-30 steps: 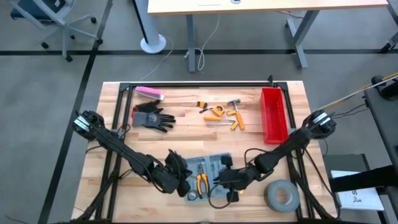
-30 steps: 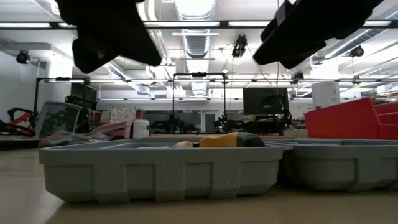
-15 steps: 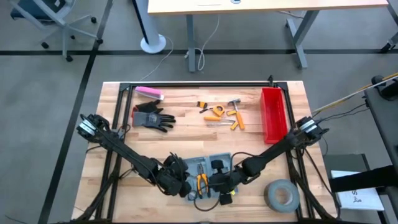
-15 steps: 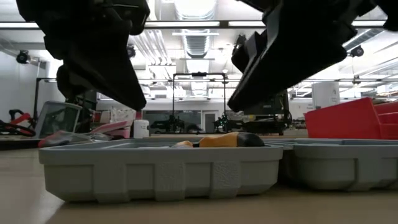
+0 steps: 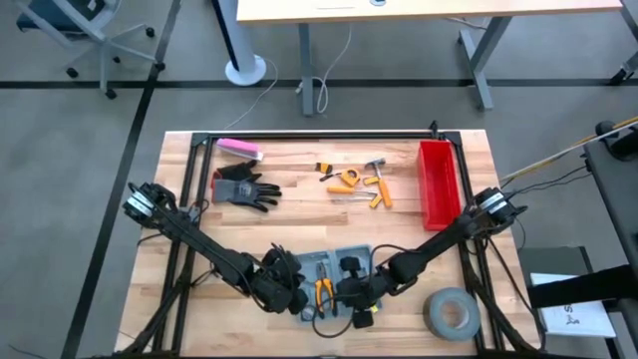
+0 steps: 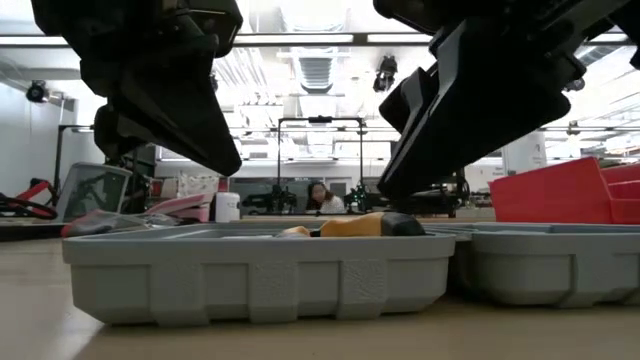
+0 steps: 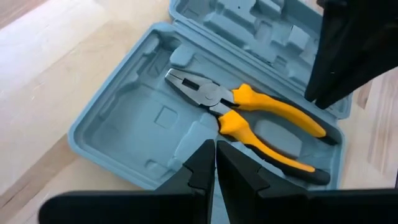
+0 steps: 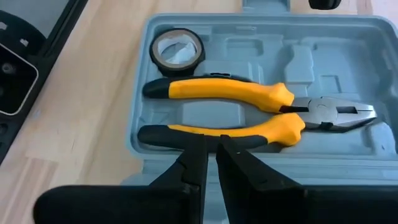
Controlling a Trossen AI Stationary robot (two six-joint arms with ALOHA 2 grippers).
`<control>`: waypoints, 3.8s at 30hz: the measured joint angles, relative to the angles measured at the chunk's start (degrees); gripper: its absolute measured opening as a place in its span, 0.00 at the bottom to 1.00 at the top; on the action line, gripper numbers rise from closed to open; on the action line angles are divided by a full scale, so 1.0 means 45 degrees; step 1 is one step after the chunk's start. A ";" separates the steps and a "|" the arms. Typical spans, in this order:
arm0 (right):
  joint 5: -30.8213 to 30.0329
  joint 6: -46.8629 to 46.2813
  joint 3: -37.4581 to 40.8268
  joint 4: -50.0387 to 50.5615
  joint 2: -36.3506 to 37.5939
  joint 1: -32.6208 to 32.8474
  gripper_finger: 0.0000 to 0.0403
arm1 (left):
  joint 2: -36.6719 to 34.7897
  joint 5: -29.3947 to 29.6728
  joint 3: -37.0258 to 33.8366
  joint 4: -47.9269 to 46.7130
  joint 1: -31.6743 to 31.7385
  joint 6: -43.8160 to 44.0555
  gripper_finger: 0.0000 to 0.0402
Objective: Prefit tool cases
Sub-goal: Put the pliers into the pre-fit tool case
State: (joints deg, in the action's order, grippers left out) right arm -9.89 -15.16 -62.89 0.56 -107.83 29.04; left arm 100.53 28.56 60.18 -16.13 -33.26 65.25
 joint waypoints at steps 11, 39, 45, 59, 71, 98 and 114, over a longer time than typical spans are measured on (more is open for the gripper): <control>-0.0031 -0.0174 0.0029 0.0002 -0.0297 -0.0164 0.05 | 0.0131 -0.0389 0.0000 -0.0268 0.0044 0.0658 0.05; 0.0506 -0.0236 -0.0463 0.0317 -0.0072 -0.0236 0.05 | 0.0690 -0.0680 0.0000 0.0142 0.0165 0.0659 0.05; 0.0493 -0.0046 -0.0480 -0.0477 -0.0553 -0.0354 0.05 | 0.0690 -0.0680 0.0000 0.0157 0.0165 0.0636 0.05; 0.0534 -0.0164 -0.0534 -0.0451 -0.0767 -0.0539 0.05 | 0.0690 -0.0599 0.0000 0.0306 0.0155 0.0621 0.05; 0.0194 -0.0082 -0.0517 -0.0186 -0.0196 -0.0486 0.05 | 0.0690 -0.0573 0.0000 0.0396 0.0160 0.0475 0.05; -0.0130 0.0181 -0.0500 -0.0047 -0.0039 -0.0680 0.05 | 0.0690 -0.0525 0.0000 0.0774 0.0165 0.0278 0.05; 0.0840 -0.0213 -0.0578 -0.0156 -0.1161 -0.0879 0.04 | 0.0690 -0.0527 0.0000 0.0821 0.0165 0.0278 0.05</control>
State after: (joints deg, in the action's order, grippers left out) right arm -6.11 -16.12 -65.50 -0.14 -113.05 25.08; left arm 103.63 26.18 60.18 -12.43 -32.51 66.50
